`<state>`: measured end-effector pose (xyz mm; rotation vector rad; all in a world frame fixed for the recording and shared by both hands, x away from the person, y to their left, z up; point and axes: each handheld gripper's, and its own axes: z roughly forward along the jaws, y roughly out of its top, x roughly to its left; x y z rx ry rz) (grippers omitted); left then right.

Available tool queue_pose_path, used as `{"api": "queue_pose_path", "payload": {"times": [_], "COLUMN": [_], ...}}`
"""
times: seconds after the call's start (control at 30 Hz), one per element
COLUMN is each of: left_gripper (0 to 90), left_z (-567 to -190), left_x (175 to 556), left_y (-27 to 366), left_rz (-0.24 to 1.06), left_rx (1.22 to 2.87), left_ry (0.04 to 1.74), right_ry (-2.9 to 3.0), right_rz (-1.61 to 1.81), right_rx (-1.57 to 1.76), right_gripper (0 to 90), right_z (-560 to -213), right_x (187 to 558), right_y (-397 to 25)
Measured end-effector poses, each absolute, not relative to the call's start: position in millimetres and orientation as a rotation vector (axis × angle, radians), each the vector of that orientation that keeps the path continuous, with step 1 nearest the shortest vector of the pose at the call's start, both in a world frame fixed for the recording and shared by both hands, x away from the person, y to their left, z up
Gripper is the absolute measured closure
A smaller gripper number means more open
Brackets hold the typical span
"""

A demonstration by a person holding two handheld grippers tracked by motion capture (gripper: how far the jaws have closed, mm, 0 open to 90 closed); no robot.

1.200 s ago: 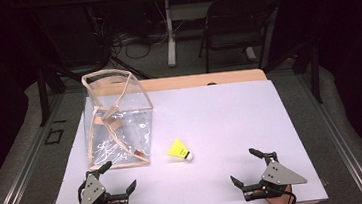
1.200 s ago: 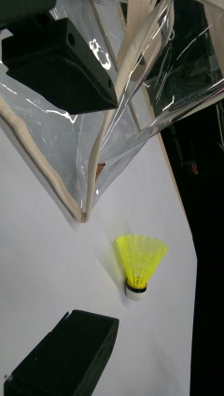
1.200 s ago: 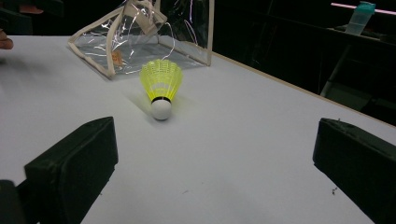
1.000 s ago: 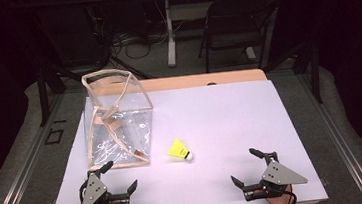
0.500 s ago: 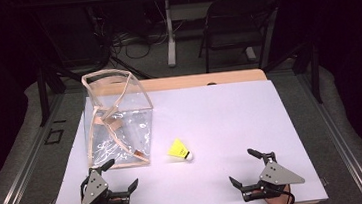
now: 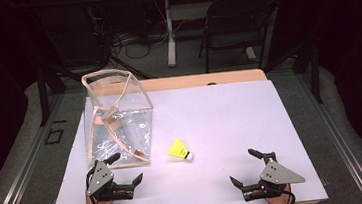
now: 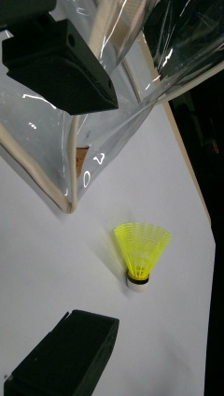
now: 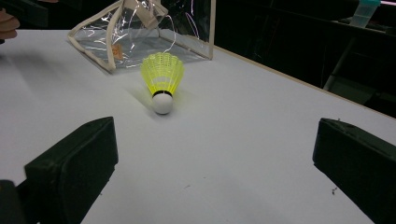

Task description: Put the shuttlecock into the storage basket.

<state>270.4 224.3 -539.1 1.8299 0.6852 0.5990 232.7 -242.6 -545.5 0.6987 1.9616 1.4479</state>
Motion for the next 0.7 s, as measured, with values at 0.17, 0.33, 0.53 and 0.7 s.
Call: {"api": "queue_pose_path", "payload": {"times": [0.17,0.33,0.53,0.7], "left_gripper": [0.1,0.0,0.1,0.3], "left_z": [-534,-529,-523,-520], "left_x": [275,279,282,286], "left_y": [219,212,207,201], "left_rz": [0.592,0.593,0.591,0.579], "left_rx": [1.846,1.873,1.889,1.901], "left_ry": [0.675,0.662,0.647,0.641], "right_ry": [1.967,1.971,1.971,1.975], "right_rz": [1.446,1.441,1.44,1.433], "right_rx": [0.69,0.693,0.692,0.691], "right_gripper": [0.0,0.0,0.0,0.0], "right_z": [-545,-546,-545,-546], "right_x": [233,233,233,233], "right_y": [-241,-241,-240,-240]}}
